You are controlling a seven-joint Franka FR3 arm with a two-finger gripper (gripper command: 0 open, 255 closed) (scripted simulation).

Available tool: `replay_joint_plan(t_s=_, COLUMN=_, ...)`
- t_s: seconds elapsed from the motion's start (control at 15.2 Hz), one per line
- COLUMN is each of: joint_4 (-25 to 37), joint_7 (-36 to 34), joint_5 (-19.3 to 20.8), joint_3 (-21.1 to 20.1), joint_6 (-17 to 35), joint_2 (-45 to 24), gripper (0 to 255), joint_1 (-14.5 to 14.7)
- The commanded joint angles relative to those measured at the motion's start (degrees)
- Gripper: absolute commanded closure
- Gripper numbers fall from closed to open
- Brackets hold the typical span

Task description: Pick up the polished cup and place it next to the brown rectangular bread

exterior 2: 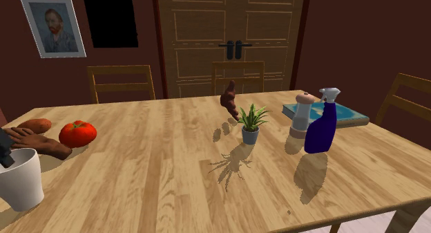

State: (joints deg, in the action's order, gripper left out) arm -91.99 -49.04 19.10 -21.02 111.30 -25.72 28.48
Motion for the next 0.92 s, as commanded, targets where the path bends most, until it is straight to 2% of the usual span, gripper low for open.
replay_joint_plan(t_s=0.0, joint_4=0.0, joint_7=0.0, joint_5=0.0, joint_3=0.0, joint_6=0.0, joint_2=0.0, gripper=0, joint_1=0.0)
replay_joint_plan(t_s=0.07, joint_4=0.0, joint_7=0.0, joint_5=0.0, joint_3=0.0, joint_6=0.0, joint_2=0.0, gripper=0, joint_1=0.0)
replay_joint_plan(t_s=0.33, joint_4=5.28, joint_7=0.81, joint_5=-1.02, joint_3=-0.65, joint_6=-6.51, joint_2=1.35, gripper=0, joint_1=0.75)
replay_joint_plan(t_s=0.86, joint_4=5.28, joint_7=0.81, joint_5=-1.02, joint_3=-0.65, joint_6=-6.51, joint_2=1.35, gripper=0, joint_1=0.75)
